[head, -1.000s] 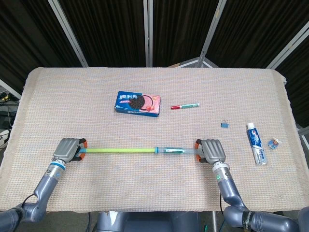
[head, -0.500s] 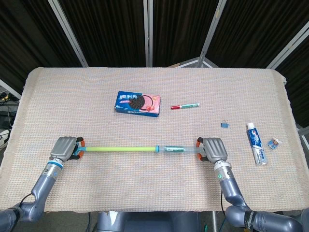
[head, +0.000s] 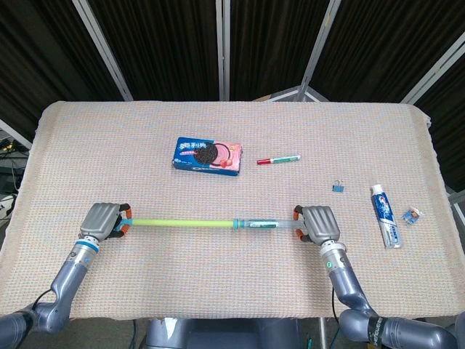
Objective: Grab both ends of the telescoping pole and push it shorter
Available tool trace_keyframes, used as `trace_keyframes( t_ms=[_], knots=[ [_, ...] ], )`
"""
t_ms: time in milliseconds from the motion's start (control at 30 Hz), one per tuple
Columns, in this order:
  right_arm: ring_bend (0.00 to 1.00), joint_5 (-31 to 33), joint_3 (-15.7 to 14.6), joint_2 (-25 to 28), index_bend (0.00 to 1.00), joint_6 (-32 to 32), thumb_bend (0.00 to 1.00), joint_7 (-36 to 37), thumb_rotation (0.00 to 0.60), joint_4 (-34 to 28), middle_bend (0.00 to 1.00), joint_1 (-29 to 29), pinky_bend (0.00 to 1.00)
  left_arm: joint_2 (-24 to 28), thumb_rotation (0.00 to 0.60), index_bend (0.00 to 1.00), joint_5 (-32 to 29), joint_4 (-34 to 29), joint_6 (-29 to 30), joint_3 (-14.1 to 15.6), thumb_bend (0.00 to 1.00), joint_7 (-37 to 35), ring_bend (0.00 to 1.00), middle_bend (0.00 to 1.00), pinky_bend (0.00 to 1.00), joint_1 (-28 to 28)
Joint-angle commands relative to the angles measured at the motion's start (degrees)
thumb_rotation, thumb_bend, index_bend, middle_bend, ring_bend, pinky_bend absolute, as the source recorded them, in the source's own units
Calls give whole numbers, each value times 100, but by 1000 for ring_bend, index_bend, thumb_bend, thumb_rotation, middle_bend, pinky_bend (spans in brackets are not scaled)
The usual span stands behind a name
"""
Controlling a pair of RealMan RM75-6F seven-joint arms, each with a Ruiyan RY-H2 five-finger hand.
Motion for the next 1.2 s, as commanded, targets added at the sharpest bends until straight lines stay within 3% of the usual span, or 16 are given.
trace_keyframes(
  t_ms=[33, 600, 1200],
  knots=[
    [1000, 51, 31, -45, 663, 28, 457, -85, 600, -28, 1000, 46, 1000, -50, 600, 765, -89, -155, 9, -68, 494, 167, 872, 937, 1000, -91],
    [1000, 261, 107, -274, 665, 85, 460, -422, 600, -110, 1000, 271, 1000, -404, 600, 765, -728, -606, -48, -271, 493, 1008, 871, 937, 1000, -551],
    [1000, 335, 106, -467, 669, 60, 462, -511, 600, 4, 1000, 423, 1000, -791, 600, 767, -1077, -663, -12, -301, 494, 1469, 872, 937, 1000, -939]
  ],
)
